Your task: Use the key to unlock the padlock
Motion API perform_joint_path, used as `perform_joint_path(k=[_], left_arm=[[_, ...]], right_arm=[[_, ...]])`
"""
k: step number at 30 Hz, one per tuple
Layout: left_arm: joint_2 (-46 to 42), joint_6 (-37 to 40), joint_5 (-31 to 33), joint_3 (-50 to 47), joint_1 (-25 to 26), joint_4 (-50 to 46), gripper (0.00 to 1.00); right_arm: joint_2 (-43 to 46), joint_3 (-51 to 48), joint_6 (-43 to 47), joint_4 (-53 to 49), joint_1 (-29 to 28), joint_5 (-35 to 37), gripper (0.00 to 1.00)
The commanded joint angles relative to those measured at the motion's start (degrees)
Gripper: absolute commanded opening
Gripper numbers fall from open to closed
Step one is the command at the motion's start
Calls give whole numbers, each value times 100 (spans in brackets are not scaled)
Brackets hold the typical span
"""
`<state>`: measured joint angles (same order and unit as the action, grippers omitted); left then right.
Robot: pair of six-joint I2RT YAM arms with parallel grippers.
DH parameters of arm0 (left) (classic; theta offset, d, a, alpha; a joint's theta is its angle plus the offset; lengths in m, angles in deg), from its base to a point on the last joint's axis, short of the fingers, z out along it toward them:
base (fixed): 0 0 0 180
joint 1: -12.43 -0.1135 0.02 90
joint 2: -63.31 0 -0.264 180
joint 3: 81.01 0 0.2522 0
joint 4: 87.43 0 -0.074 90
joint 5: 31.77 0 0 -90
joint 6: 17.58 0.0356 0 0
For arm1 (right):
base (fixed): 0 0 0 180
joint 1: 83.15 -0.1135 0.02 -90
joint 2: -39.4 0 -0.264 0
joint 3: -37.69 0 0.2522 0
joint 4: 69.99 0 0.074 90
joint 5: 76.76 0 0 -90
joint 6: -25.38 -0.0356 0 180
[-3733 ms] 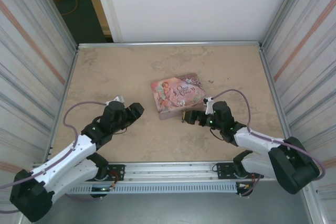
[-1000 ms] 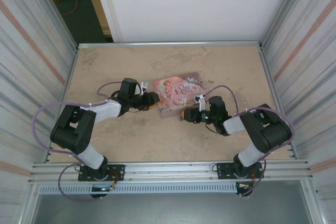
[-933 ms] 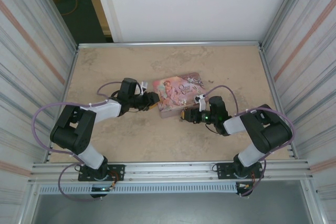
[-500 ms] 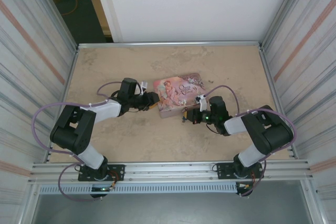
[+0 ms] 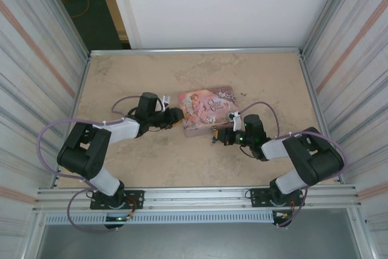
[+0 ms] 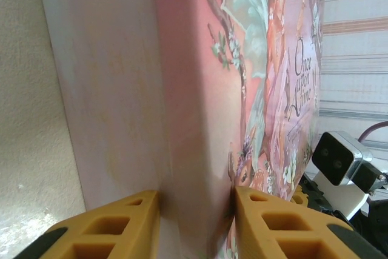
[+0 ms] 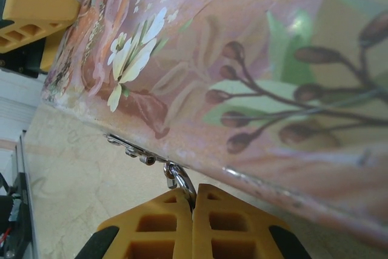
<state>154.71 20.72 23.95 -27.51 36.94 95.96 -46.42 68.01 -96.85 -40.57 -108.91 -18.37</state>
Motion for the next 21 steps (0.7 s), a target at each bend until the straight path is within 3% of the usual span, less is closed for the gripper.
perform_joint_path(k=[1,21], left_arm=[[109,-93,341,-326,104,-551,35],[115,-270,847,-459,673,-528,35]], right_arm=[[266,-44,-453,283,70,87,0],[1041,-77,-2189,-116,-81,1368,0]])
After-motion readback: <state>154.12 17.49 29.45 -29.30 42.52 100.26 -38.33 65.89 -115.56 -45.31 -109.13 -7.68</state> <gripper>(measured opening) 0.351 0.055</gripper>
